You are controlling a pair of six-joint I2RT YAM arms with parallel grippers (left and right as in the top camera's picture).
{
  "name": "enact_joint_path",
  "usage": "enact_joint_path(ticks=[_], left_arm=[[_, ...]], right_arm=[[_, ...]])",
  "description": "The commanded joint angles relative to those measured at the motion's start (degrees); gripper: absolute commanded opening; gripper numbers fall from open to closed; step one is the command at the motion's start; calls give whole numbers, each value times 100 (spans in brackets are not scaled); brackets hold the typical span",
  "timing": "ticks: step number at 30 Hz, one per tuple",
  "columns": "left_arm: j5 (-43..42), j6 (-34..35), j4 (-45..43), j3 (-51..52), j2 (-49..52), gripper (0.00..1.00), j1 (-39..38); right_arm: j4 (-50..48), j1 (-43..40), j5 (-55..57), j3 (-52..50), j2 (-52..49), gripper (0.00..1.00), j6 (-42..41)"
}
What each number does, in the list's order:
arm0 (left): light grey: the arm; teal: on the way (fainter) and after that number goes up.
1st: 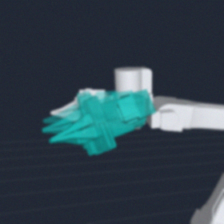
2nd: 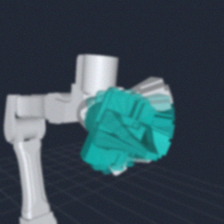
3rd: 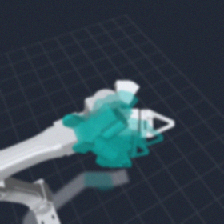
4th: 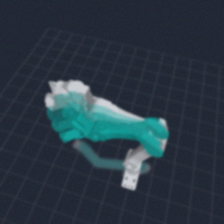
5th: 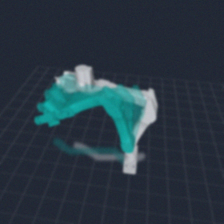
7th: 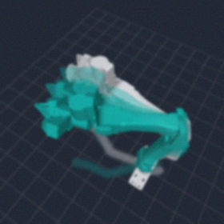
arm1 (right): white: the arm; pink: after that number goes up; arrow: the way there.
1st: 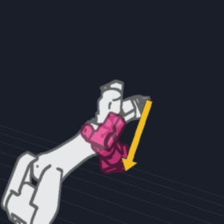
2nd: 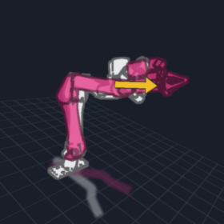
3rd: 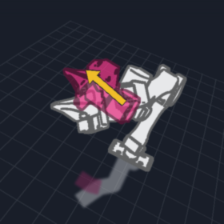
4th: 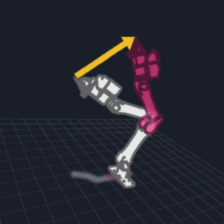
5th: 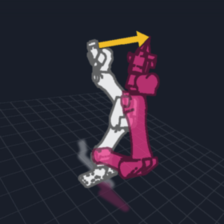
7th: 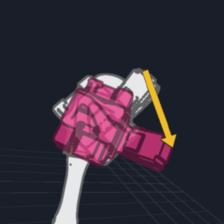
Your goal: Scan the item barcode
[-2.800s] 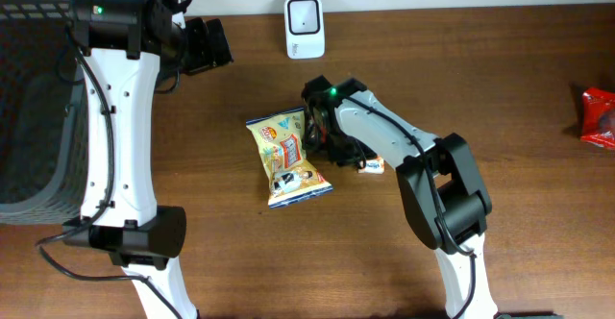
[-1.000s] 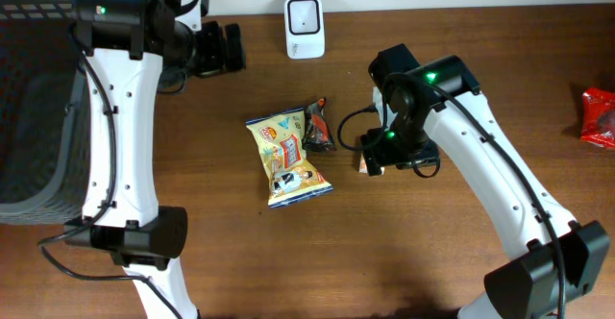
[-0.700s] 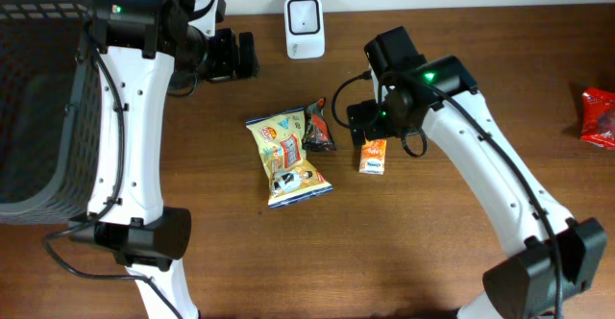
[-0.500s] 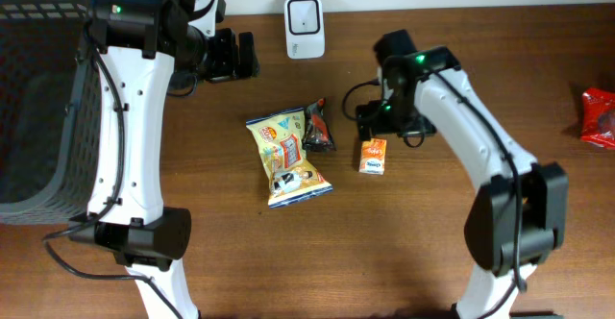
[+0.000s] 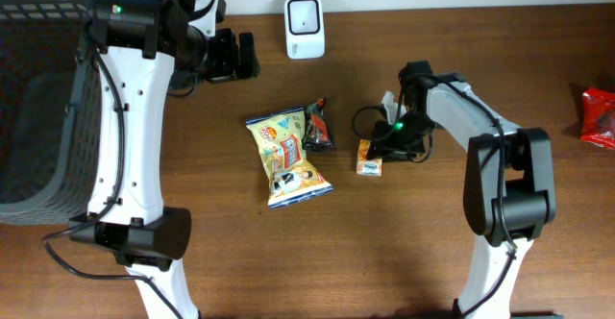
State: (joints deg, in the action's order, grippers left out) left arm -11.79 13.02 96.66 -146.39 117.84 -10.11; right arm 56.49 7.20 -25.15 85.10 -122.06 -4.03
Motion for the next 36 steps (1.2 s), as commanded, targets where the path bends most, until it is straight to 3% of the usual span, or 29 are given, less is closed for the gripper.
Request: enact_joint_path(ticks=[1,2,3,4,5,7,10,13,16,18,23,30,32,34,36], left_arm=[[20,-92,7,22,-118,99,4],[20,-92,4,22,-118,99,4],[20,-92,4,22,-118,99,4],[20,-92,4,22,-118,99,4],[20,-92,7,22,-118,99,4],[20,-92,4,22,-118,99,4],[20,-92,4,22,-118,99,4],[20,-92,4,22,-118,99,4],[20,-92,4,22,-118,99,4],[20,-92,4,22,-118,99,4],[20,-92,7,22,-118,99,4],[20,-92,4,22,-118,99,4],[20,-92,7,22,-118,99,4],[20,-92,4,22,-118,99,4],[20,-92,7,22,-118,99,4]], right_arm=[[-101,-20,22,-111,-24,41,37],[-72,-17,20,-111,-24,41,37],[-26,-15,-22,-109,-24,31,37],[39,-26,-236,-81,-13,9,35],[116,-68,-629,-15,-9,4,42],[413,-256,-1696,249,24,4,378],[1768,-623,-3805,767,85,4,2621],[2859,-706,-4061,813,85,4,3991],[4087,-551,-4225,813,85,4,5949],[4087,-413,-4081,802,85,4,5958],[4070,260,-3987,804,85,4,7143],[3611,461,-4387,804,83,4,7077],[2957,463,-4623,804,83,4,5893],[1683,463,-4564,804,83,4,3515],[636,466,-3720,804,83,4,1294]])
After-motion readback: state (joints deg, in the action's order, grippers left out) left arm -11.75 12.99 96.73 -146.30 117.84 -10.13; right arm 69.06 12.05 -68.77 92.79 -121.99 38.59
